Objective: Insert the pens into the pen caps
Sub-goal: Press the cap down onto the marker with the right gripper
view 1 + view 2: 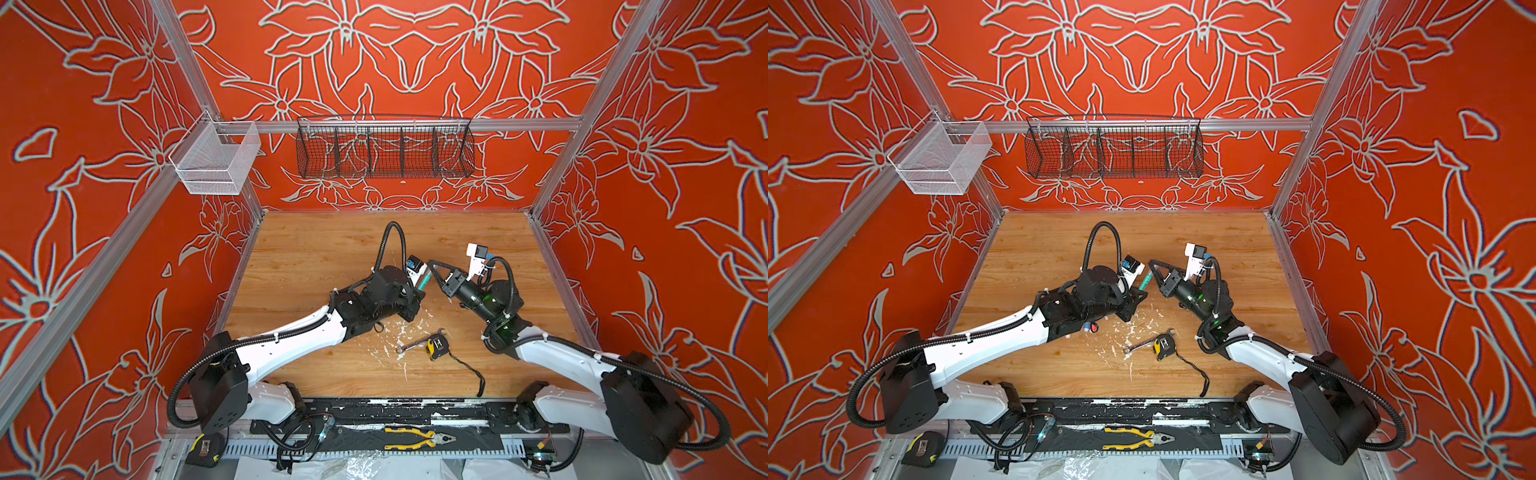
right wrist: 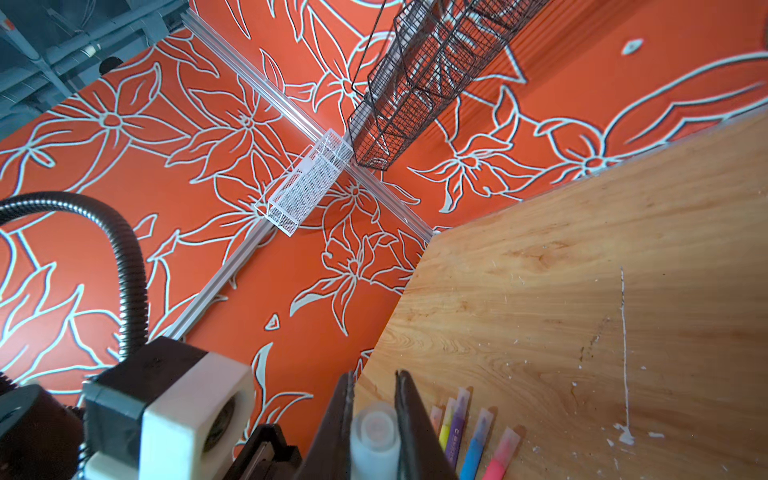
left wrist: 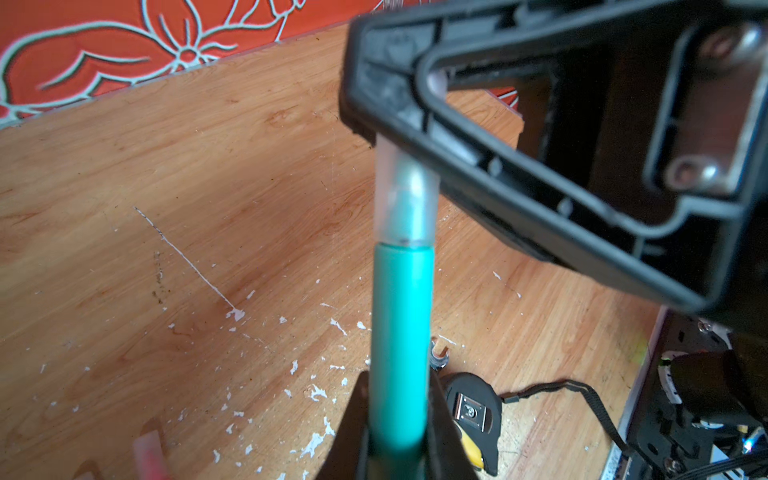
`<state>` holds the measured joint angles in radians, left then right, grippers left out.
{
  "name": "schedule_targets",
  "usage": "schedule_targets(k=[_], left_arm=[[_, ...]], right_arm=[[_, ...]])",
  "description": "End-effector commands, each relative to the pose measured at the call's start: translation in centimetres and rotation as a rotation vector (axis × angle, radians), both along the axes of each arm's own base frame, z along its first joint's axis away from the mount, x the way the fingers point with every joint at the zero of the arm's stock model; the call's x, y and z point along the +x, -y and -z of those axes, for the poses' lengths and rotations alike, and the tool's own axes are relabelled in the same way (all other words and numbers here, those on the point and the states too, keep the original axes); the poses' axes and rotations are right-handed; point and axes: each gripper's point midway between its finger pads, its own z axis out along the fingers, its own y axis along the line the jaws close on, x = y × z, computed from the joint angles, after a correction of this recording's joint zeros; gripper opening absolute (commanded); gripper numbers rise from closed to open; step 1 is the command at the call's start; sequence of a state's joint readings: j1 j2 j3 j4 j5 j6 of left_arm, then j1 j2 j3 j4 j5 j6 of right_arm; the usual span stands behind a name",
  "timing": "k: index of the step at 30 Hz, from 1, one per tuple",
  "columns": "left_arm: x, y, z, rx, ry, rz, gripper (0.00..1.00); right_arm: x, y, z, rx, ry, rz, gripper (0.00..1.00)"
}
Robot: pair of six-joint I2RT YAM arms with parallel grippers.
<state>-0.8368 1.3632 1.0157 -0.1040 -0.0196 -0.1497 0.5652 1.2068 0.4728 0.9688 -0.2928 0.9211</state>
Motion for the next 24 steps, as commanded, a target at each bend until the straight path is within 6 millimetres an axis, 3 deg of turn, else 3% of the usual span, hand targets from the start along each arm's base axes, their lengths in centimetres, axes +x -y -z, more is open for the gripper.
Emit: schedule_targets(k=[1, 12, 24], left_arm=[[5.7, -1.8, -10.4, -0.245, 0.232, -0.189, 0.00], [7.6, -2.6, -15.6, -0.288, 0.331, -0.223, 0.00], [8.7, -3.7, -24.7, -0.351, 0.505, -0.256, 0.00]], right_arm=[[-2.8, -2.9, 4.6, -0.103, -0.103, -0.183, 0.00], [-3.9, -5.2, 5.5, -0.135, -0.105, -0.245, 0.00], [-4.8, -7.1, 6.7, -0.115, -0.134, -0.300, 0.00]])
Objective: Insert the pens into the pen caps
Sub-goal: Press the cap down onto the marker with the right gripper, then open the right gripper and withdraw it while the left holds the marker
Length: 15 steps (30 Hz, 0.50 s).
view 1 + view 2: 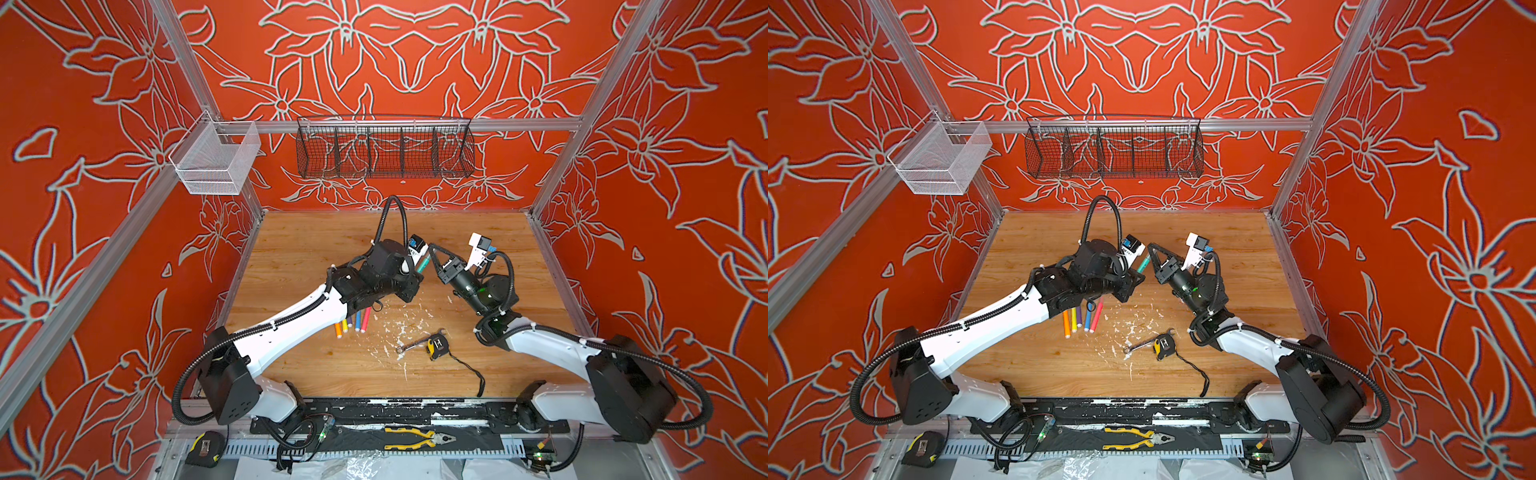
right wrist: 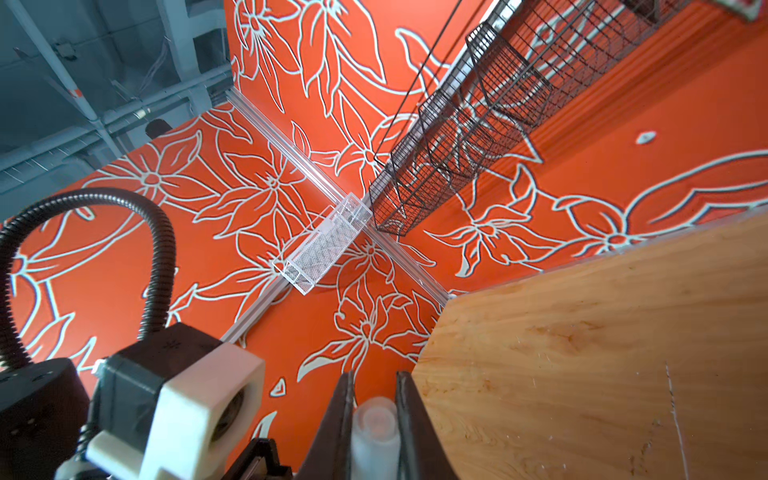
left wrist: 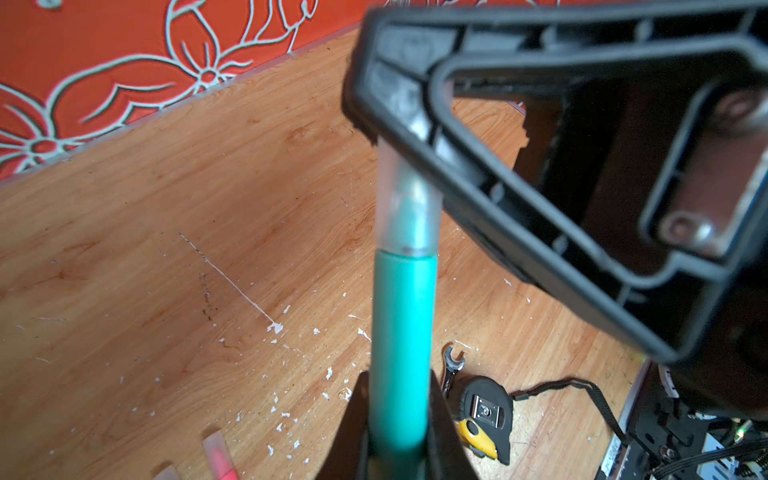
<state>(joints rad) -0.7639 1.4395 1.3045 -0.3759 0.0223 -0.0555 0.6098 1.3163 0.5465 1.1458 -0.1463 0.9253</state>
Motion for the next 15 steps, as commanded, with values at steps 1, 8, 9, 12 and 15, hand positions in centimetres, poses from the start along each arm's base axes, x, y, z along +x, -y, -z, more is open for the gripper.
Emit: schedule_targets(k=[1, 8, 9, 12, 15], left_arm=[[6.2, -2.9, -20.9, -0.433, 0.527, -0.249, 0.00], [7.0, -2.9, -23.5, -0.421, 0.599, -0.264, 0.00], [7.2, -2.9, -23.8, -0.416, 0.607, -0.268, 0.00], [7.9, -2.8, -24.4, -0.407, 0.621, -0.279, 0.00], [8.3, -2.9, -24.7, -0.408, 0.626, -0.288, 0.00]], right_arm=[[-6.9, -6.9, 10.1, -0.221, -0.217, -0.409, 0.00], [-8.0, -7.8, 9.9, -0.200, -0.206, -0.442, 0.00], [-8.3, -8.0, 9.8, -0.200, -0.202, -0.448, 0.00], [-9.0, -8.7, 10.2, -0.199, -0.209, -0.466, 0.00], [-9.1, -9.2, 10.5, -0.189, -0.221, -0.476, 0.00]])
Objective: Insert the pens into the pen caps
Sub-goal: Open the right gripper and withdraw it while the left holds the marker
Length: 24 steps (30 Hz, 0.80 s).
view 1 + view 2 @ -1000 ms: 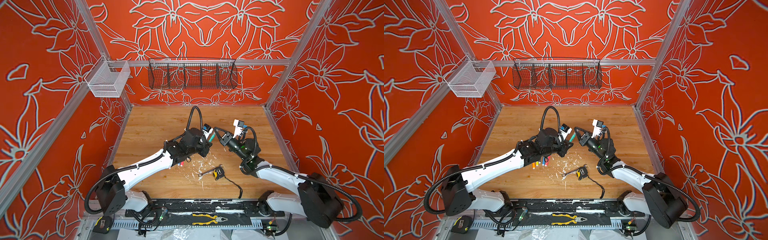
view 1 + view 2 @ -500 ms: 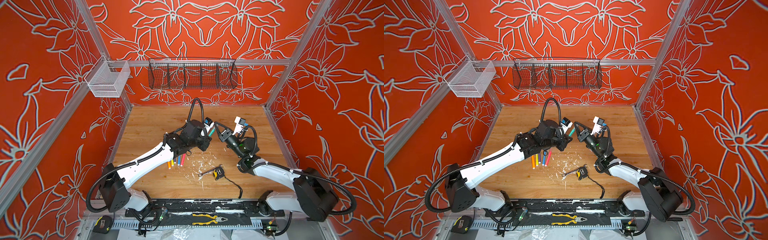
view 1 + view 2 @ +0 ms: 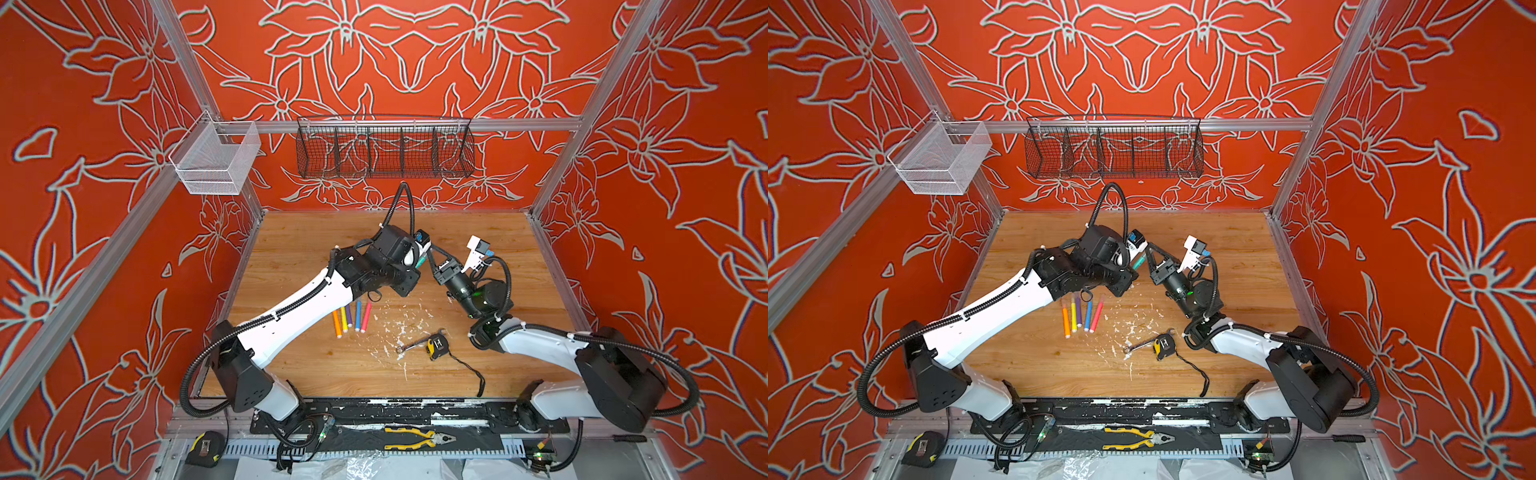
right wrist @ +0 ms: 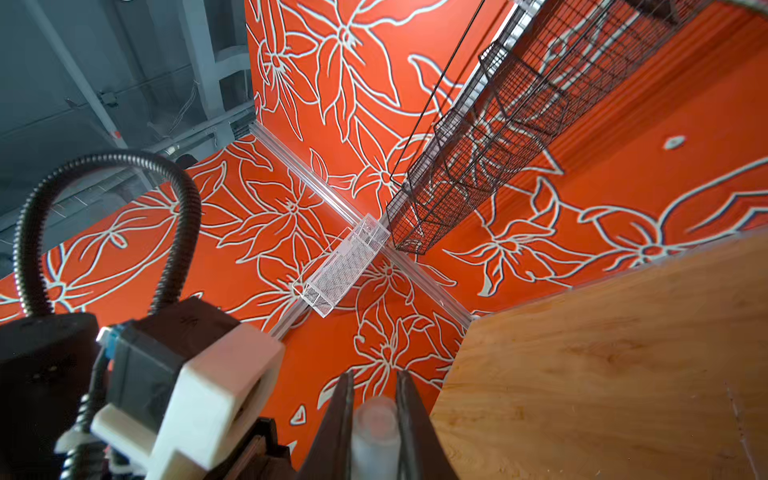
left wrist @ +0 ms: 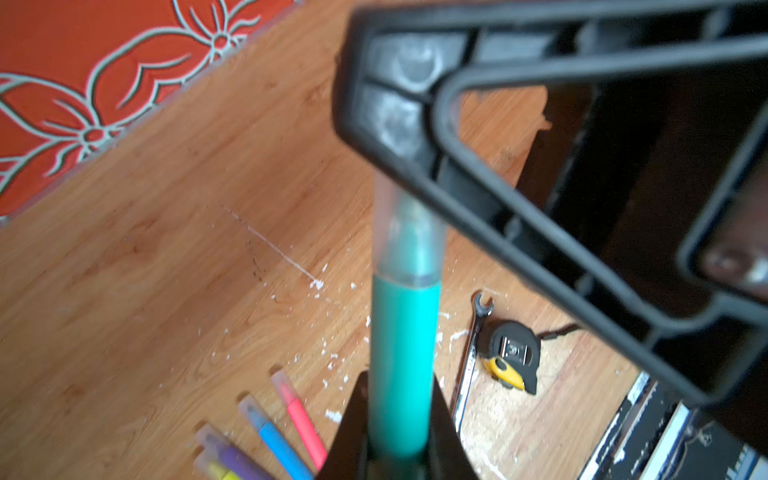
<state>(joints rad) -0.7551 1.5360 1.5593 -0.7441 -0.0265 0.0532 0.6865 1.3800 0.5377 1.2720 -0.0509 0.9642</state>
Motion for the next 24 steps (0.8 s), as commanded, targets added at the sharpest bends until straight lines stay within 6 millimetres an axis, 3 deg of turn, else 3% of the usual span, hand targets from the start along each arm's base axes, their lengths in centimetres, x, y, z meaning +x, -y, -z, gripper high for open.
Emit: schedule_targets(k=[1, 4, 6, 9, 15, 20, 24], left_arm=[[8.5, -1.0, -24.5, -0.627, 0.730, -0.256, 0.00], [7.9, -1.1, -23.6, -0.637, 0.716, -0.247, 0.00], [7.3, -1.4, -21.9, -0.641, 0.689, -0.245, 0.00], [6.1, -2.2, -18.9, -0.660, 0.633, -0.256, 0.00], [2.7, -2.9, -10.8, -0.658, 0.479, -0.253, 0.00], [0.7, -2.7, -2.9, -0.538, 0.298, -0.290, 0.00], [-0.4, -3.7, 5.4, -0.472, 0.092, -0.409, 0.00]], right_arm=[[-8.3, -7.8, 10.6, -0.268, -0.206, -0.482, 0.00], [-8.0, -7.2, 10.5, -0.278, -0.206, -0.449, 0.00], [-7.4, -6.3, 10.2, -0.285, -0.207, -0.417, 0.00], [-6.2, -4.4, 10.2, -0.284, -0.221, -0.353, 0.13], [-4.3, -1.1, 10.2, -0.324, -0.251, -0.232, 0.52], [-3.5, 1.8, 9.4, -0.377, -0.261, -0.116, 0.67], [-3.1, 5.5, 9.2, -0.460, -0.294, 0.063, 0.76]])
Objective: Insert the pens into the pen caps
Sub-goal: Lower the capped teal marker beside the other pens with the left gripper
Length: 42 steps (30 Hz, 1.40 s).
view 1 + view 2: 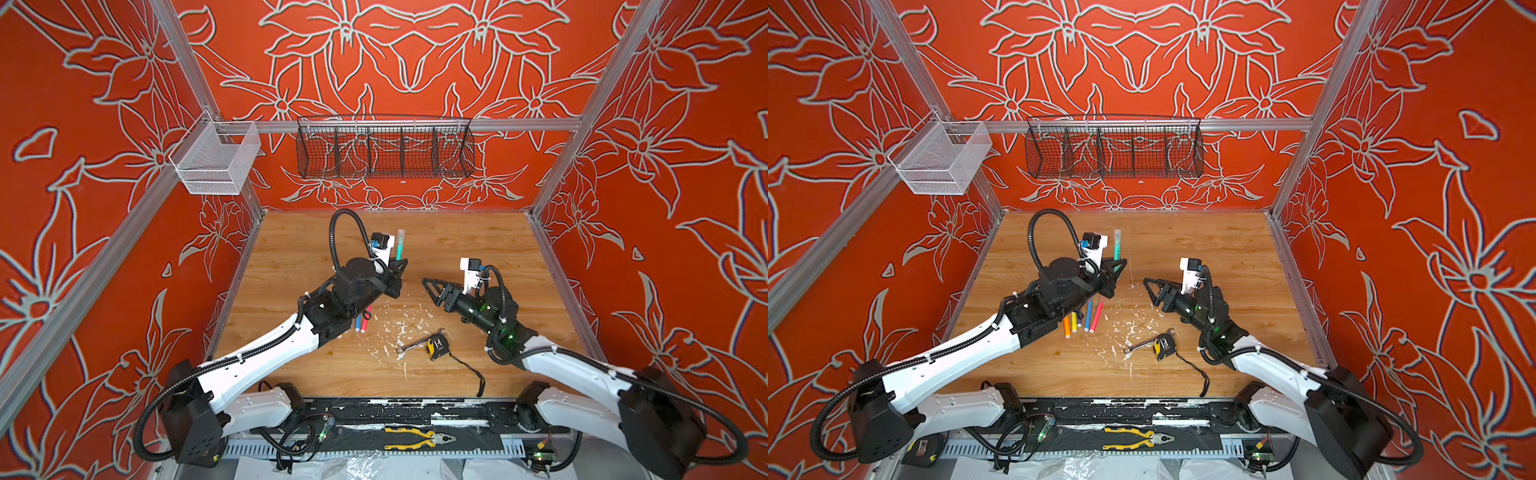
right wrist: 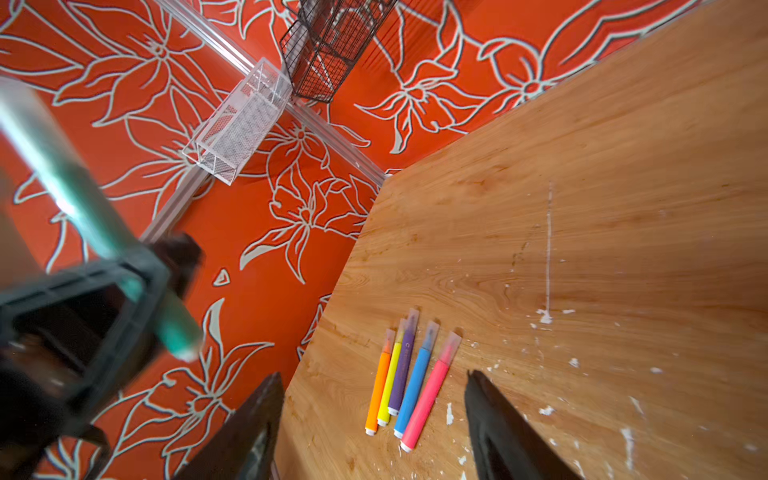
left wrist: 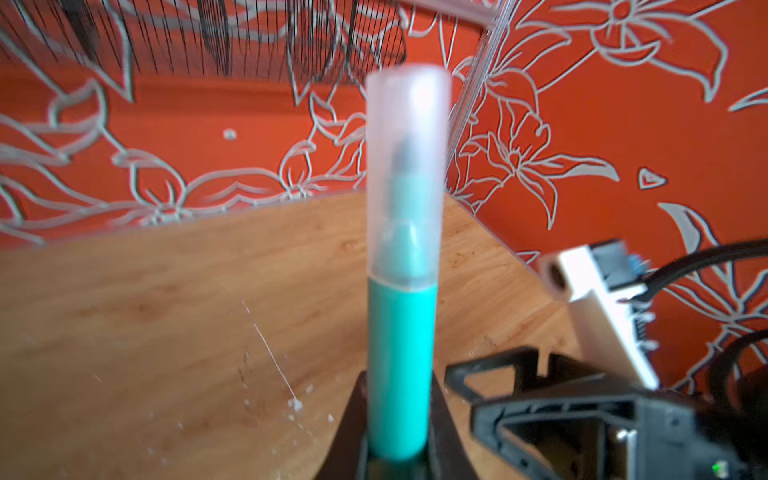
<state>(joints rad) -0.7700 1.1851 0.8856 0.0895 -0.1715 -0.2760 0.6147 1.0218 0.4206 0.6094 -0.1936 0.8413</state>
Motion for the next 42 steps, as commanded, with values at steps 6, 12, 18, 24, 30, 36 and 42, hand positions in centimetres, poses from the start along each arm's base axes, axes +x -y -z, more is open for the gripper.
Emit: schedule_targets(k=[6, 12, 18, 24, 30, 36, 42], left_arm=[[-2.2, -2.2, 14.8, 0.134, -0.444, -0.188, 0.00], [-3.2, -3.1, 18.8, 0.263, -0.536, -0.277, 0.00], [-3.5, -4.1, 21.9, 0.366, -0.614, -0.359, 0.00], [-4.4, -5.4, 23.2, 0.455, -0.653, -0.420, 0.00], [-4.4, -5.6, 22.9, 0.469, -0.646, -0.417, 0.18], [-3.5, -4.8, 19.6, 0.457, -0.589, -0.377, 0.55], [-2.7, -6.9, 10.7, 0.424, -0.413, -0.415, 0.72]], right_arm=[[0.7, 11.6, 2.4, -0.299, -0.074, 0.555, 0.95], [0.2, 17.1, 1.6, -0.443, -0.071, 0.826, 0.97], [0.8, 18.6, 1.8, -0.593, -0.109, 0.922, 0.96], [2.8, 17.6, 2.2, -0.742, -0.138, 0.877, 0.98], [4.5, 16.4, 2.1, -0.867, -0.094, 0.792, 0.98], [4.9, 19.4, 2.2, -1.058, -0.044, 0.935, 0.97], [4.4, 23.9, 3.0, -1.220, 0.013, 1.204, 0.97]])
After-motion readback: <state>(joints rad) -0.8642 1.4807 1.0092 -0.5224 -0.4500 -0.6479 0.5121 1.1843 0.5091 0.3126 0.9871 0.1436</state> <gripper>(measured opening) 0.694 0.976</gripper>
